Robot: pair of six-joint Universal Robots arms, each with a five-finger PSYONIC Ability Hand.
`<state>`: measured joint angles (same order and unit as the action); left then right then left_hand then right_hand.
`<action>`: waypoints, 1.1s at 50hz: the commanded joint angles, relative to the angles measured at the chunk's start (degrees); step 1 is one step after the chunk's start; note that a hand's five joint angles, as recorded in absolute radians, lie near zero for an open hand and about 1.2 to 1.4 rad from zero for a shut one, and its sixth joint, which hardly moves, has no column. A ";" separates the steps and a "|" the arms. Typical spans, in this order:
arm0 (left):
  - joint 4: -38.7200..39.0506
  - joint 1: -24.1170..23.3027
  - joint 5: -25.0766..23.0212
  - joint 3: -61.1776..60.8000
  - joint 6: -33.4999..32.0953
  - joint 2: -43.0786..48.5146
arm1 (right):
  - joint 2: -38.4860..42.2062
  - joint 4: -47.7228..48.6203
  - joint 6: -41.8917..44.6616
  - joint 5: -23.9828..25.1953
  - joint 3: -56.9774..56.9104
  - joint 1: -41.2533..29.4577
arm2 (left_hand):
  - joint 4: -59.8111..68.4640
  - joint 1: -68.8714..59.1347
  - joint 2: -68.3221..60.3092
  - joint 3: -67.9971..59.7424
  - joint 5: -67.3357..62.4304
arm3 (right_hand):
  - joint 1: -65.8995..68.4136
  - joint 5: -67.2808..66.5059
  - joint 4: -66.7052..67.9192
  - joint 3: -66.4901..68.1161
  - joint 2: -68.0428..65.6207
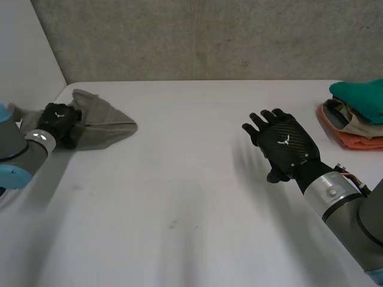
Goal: Fold the laundry.
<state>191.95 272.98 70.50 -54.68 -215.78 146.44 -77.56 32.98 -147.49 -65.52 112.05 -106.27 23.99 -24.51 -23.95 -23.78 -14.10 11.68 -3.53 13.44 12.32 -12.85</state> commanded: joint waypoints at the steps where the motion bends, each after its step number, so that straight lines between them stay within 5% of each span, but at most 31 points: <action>1: 0.00 -0.08 0.34 2.12 0.53 2.88 | 0.30 0.15 -0.08 0.04 0.19 0.02 | 32.24 -31.71 -32.28 -32.45 -32.13 | -1.68 3.53 -3.44 -2.32 2.85; 5: 0.18 -0.26 1.48 2.73 0.53 3.58 | 1.18 0.15 -0.08 0.04 0.19 0.10 | 55.93 -55.41 -55.97 -56.14 -55.82 | -1.68 3.53 -3.44 -2.32 2.85; 12: 0.88 -1.22 6.31 2.56 0.45 2.97 | 1.27 0.15 -0.08 -0.05 0.19 1.16 | 56.01 -55.49 -56.05 -56.22 -55.90 | -1.68 3.53 -3.44 -2.32 2.85; 20: 0.35 -7.63 8.69 -4.63 2.81 -7.47 | 1.18 0.15 -0.26 -0.14 -0.08 2.56 | 56.01 -55.49 -56.05 -56.22 -55.90 | -1.68 3.53 -3.44 -2.32 2.85; 24: 0.18 -12.73 8.61 -11.67 9.48 -17.58 | 0.92 0.24 -0.35 -0.22 -0.16 3.18 | 56.01 -55.49 -56.05 -56.22 -55.90 | -1.68 3.53 -3.44 -2.32 2.85; 32: -1.40 -30.55 5.89 -24.14 28.89 -31.65 | 0.39 0.24 -0.43 -0.31 -0.25 4.06 | 56.01 -55.49 -56.05 -56.22 -55.90 | -1.68 3.53 -3.44 -2.32 2.85; 41: -4.39 -46.92 -0.54 -28.91 33.06 -29.29 | 0.39 0.24 -0.43 -0.31 -0.25 5.46 | 56.01 -55.49 -56.05 -56.22 -55.90 | -1.68 3.53 -3.44 -2.32 2.85; 42: -4.48 -47.71 -0.54 -28.65 32.88 -28.94 | 0.39 0.24 -0.43 -0.31 -0.25 5.73 | 42.71 -42.19 -42.75 -42.92 -42.60 | -1.68 3.53 -3.44 -2.32 2.85; 44: -4.57 -47.98 -0.01 -28.29 32.27 -28.85 | 0.39 0.24 -0.52 -0.23 -0.43 5.90 | -7.77 8.30 7.73 7.56 7.88 | -1.68 3.53 -3.44 -2.32 2.85; 55: -4.39 -40.96 13.77 -28.64 29.36 -34.20 | 0.12 -0.11 -1.14 -0.14 -1.48 6.52 | -8.05 8.58 8.01 7.84 8.17 | -1.68 3.53 -3.44 -2.32 2.85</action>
<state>187.40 226.08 75.03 -83.10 -184.64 115.67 -77.26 33.15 -148.15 -65.74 111.26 -99.95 15.88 -15.24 -16.18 -16.19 -5.45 11.68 -3.53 13.44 12.32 -12.85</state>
